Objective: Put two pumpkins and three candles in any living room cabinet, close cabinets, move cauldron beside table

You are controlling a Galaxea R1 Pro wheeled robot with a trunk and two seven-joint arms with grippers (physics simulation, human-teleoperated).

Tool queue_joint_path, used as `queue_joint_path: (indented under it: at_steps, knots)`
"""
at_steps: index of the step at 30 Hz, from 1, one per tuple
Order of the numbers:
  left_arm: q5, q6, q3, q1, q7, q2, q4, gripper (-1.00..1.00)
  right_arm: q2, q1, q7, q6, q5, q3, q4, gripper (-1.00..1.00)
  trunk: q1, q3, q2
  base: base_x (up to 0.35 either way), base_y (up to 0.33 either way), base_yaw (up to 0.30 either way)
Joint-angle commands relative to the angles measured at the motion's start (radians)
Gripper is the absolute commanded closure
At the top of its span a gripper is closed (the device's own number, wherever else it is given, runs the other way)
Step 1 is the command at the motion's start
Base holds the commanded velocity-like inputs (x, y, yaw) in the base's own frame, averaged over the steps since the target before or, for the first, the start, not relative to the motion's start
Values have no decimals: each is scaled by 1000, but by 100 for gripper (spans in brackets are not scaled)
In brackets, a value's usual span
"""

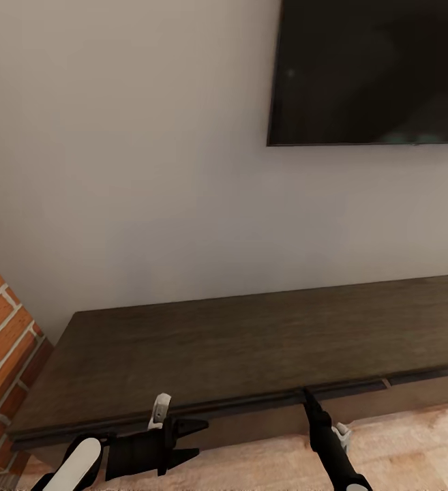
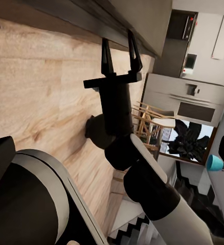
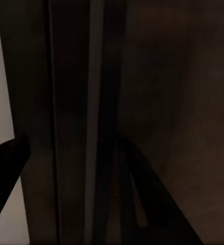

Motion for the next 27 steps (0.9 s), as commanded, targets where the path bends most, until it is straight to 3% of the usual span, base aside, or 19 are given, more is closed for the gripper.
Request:
queue_joint_path:
  at_steps: [1,27]
  knots:
    - [-7,0,-1,-1,-9,1,0,-100,0,-1,8,9,-13,0,-26,100,0,-1,0,-22,0,0]
    - [-8,0,-1,-1,-9,1,0,-100,0,0,9,9,-13,0,-27,100,0,-1,0,-1,0,0]
